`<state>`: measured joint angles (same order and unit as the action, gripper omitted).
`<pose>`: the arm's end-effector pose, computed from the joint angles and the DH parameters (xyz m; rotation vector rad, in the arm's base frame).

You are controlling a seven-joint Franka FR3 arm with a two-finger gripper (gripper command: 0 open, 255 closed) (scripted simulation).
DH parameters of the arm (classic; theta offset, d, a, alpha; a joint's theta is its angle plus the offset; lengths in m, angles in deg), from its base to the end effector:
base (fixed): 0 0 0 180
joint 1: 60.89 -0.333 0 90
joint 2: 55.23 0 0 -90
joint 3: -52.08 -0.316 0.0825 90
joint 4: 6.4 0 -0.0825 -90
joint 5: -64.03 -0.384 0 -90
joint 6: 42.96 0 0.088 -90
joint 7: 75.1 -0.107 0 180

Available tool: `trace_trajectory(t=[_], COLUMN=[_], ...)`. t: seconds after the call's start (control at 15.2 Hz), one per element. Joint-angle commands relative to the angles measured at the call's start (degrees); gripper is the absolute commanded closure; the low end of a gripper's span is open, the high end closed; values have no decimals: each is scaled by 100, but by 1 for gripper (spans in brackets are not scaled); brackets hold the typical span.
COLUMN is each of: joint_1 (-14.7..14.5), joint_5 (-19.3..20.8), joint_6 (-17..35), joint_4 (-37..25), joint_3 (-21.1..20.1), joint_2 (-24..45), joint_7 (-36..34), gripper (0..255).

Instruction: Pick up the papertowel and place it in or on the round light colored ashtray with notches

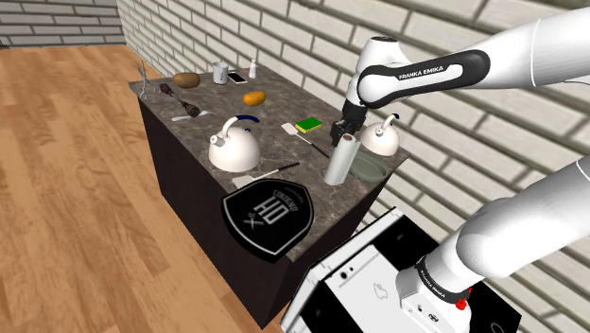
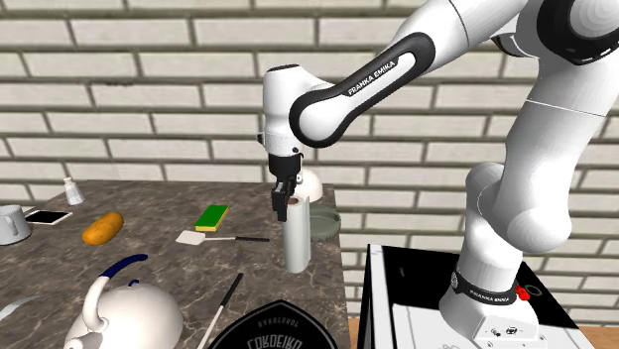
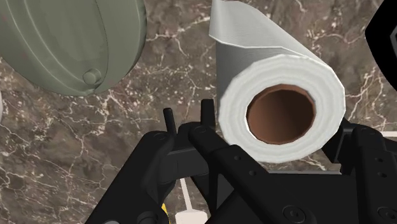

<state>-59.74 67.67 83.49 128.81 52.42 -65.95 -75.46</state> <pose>0.4769 -0.0146 0.4055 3.0902 0.0072 0.0521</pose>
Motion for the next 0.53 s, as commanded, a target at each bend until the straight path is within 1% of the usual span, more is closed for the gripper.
trace_trajectory(t=[0.0, 0.26, 0.46], joint_1=[4, 5, 2], joint_5=[6, 6, -5], joint_6=[-3, 0, -242], joint_4=[3, 9, -127], joint_3=[5, 4, 2], joint_2=[5, 2, -104], joint_7=[1, 0, 15], gripper=[255, 255, 255])
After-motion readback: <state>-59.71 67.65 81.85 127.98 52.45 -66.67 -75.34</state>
